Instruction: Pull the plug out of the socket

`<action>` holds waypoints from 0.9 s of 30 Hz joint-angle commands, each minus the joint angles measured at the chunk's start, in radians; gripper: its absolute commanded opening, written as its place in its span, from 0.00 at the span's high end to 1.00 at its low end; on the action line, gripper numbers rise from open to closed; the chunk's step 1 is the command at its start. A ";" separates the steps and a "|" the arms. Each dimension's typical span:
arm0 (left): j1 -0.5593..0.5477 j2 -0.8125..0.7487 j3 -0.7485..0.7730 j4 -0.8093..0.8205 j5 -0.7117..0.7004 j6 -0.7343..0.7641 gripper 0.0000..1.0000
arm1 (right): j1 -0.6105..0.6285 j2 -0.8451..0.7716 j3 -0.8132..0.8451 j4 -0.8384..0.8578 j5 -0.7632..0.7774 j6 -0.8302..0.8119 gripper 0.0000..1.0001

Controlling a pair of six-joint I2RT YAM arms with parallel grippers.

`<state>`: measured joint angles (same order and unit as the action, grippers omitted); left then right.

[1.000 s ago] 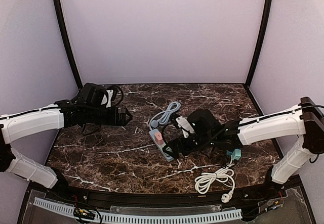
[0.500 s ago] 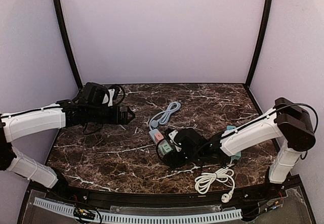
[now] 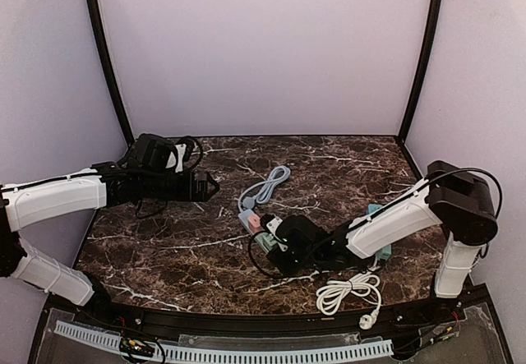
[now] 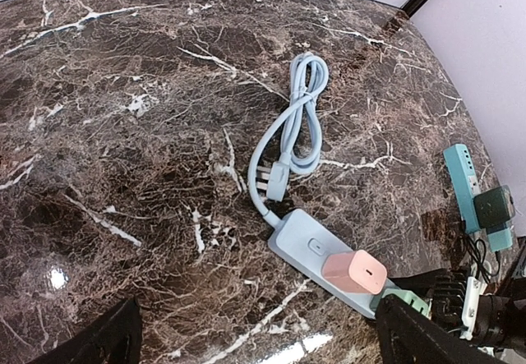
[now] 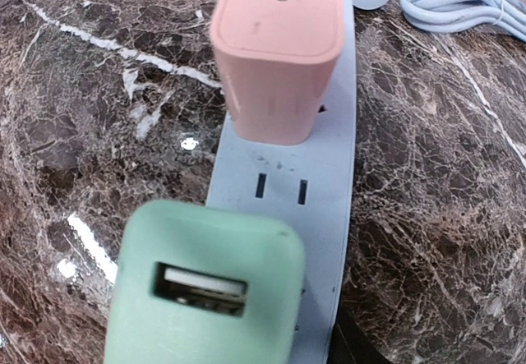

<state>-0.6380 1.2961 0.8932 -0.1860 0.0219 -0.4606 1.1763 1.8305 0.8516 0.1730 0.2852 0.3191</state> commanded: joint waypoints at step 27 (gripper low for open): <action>-0.170 0.157 -0.015 -0.015 -0.056 0.225 0.22 | 0.008 0.187 0.010 0.353 -0.060 -0.112 1.00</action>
<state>-0.7757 1.4254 0.8364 -0.1967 -0.0242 -0.2977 1.1759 1.9709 0.8753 0.4759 0.2790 0.2211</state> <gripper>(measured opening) 0.780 0.443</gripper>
